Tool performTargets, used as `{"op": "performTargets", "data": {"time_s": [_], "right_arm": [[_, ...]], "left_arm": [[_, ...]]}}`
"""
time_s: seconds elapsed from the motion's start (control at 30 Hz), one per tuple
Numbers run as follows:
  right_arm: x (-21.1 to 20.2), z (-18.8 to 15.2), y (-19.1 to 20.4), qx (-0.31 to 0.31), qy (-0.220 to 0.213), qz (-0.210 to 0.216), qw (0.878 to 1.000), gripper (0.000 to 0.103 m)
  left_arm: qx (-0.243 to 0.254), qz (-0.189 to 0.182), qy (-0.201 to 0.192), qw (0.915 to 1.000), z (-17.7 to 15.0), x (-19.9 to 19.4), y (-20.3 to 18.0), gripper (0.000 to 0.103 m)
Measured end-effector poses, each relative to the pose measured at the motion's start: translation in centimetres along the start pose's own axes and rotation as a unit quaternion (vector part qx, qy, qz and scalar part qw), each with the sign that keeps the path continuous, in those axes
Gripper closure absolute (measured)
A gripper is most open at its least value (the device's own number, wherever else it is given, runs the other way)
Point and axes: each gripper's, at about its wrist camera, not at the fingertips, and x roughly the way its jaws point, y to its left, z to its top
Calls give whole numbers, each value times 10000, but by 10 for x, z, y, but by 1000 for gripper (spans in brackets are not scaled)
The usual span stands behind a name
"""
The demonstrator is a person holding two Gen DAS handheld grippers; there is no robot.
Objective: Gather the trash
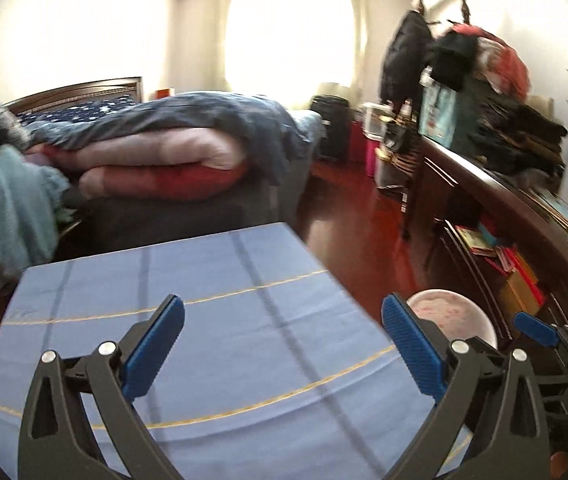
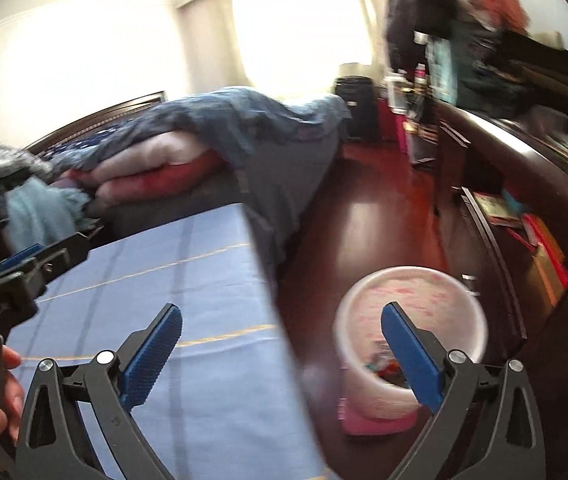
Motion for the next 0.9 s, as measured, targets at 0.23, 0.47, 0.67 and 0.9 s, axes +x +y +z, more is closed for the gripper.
{"op": "performTargets", "data": {"time_s": [0.23,0.47,0.67,0.9], "right_arm": [[7,-7,71,-332,161,362,9987,4],[19,-20,124,-684,310,451,9962,4],[39,-37,161,-906,536,416,9936,4],[54,-46,184,-1016,720,432,9913,4]], "left_arm": [[-369,504,-118,9980,-15,-36,74,4],[-632,1015,-84,9928,-33,-52,130,4],[-869,1276,88,9880,-58,-46,168,4],[-990,1353,240,9856,-71,-37,189,4]]}}
